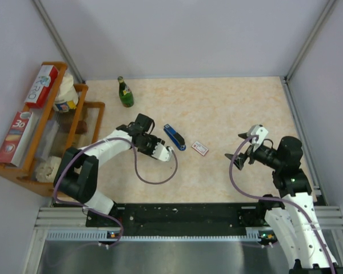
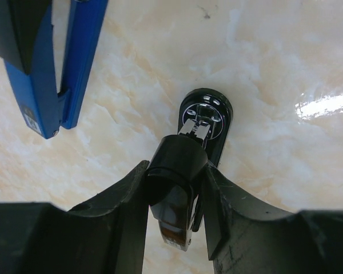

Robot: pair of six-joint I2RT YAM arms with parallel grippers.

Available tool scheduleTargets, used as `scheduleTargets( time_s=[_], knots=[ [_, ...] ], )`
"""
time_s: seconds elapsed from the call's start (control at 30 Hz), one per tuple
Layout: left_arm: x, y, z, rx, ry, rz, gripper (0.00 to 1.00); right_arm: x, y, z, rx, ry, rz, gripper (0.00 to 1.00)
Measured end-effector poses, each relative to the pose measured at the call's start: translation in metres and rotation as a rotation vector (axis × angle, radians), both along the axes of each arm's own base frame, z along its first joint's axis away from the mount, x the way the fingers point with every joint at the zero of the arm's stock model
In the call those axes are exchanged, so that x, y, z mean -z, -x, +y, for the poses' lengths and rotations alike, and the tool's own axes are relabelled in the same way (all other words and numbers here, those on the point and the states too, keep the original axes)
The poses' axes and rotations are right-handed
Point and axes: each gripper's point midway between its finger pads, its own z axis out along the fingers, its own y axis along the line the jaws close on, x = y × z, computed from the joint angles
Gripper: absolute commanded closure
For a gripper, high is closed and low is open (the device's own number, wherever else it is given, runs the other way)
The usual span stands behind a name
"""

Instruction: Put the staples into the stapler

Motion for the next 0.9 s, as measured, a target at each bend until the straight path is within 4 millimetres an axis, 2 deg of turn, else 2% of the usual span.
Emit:
scheduleTargets(
  time_s=[0.17, 0.27, 0.43, 0.57, 0.73, 0.9],
  knots=[
    [-0.012, 0.002, -0.011, -0.083, 0.083, 0.060, 1.00, 0.001, 0.002, 0.003, -0.021, -0.006, 0.008, 0.05],
    [-0.025, 0.010, -0.019, -0.116, 0.154, 0.091, 1.00, 0.001, 0.004, 0.005, -0.039, -0.015, 0.016, 0.09],
    [-0.068, 0.030, -0.040, -0.151, 0.305, 0.100, 1.00, -0.001, 0.007, 0.011, -0.070, -0.039, 0.044, 0.23],
    [-0.098, 0.050, -0.057, -0.182, 0.418, 0.138, 1.00, -0.015, 0.006, 0.023, -0.129, -0.078, 0.052, 0.31],
    [-0.109, 0.060, -0.064, -0.269, 0.493, 0.218, 1.00, -0.033, 0.005, 0.042, -0.221, -0.105, 0.035, 0.36],
    [-0.113, 0.065, -0.070, -0.354, 0.539, 0.296, 1.00, -0.039, 0.013, 0.075, -0.362, -0.097, 0.037, 0.30]
  ],
)
